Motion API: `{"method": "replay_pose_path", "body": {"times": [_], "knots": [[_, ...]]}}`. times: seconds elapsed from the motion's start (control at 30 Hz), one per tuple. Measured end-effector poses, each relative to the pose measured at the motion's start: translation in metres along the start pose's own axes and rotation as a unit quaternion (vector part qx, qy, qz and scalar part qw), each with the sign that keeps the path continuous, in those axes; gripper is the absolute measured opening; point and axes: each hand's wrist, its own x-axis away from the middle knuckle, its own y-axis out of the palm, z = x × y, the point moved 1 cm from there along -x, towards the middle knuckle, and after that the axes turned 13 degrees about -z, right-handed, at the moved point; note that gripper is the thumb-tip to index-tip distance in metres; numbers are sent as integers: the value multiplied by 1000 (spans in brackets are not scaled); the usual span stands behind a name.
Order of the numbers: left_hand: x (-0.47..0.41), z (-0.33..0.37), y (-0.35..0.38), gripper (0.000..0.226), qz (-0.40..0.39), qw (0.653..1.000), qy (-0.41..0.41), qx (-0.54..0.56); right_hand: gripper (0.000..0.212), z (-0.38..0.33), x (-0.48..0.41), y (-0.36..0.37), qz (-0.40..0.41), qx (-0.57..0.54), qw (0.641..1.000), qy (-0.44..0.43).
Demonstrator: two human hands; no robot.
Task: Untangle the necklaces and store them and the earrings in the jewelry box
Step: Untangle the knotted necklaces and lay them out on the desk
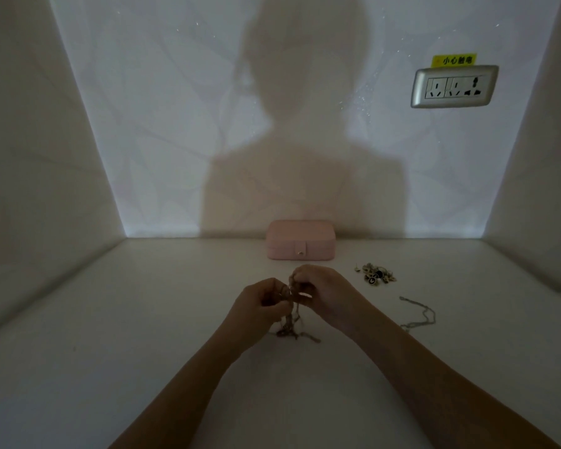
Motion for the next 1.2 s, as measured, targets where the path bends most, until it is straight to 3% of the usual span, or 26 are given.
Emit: {"method": "replay_pose_path", "body": {"times": [0.13,0.33,0.43,0.57,0.73,0.9,1.0,1.1,1.2], "knots": [[3,3,-2,16,4,997,12,80,18,-4,3,0,-24,3,1000,-13],[4,4,-3,17,39,975,17,220,22,-6,7,0,-10,237,971,-34],[3,7,2,22,16,964,13,266,17,-8,8,0,26,281,958,-47],[2,7,2,33,17,969,-7,245,12,-2,5,11,41,225,972,-49],[2,1,-3,21,72,981,-16,177,13,-5,5,6,22,126,992,-19],[1,-4,-6,15,126,973,-18,190,18,-9,7,0,-68,14,997,38],[0,0,-9,21,117,956,-20,267,14,-8,7,-1,-80,1,995,55],[2,10,-5,30,60,917,-20,394,15,-10,8,-2,-71,20,996,55],[2,14,-4,31,50,900,-21,432,11,-11,9,-6,-50,8,998,45]]}}
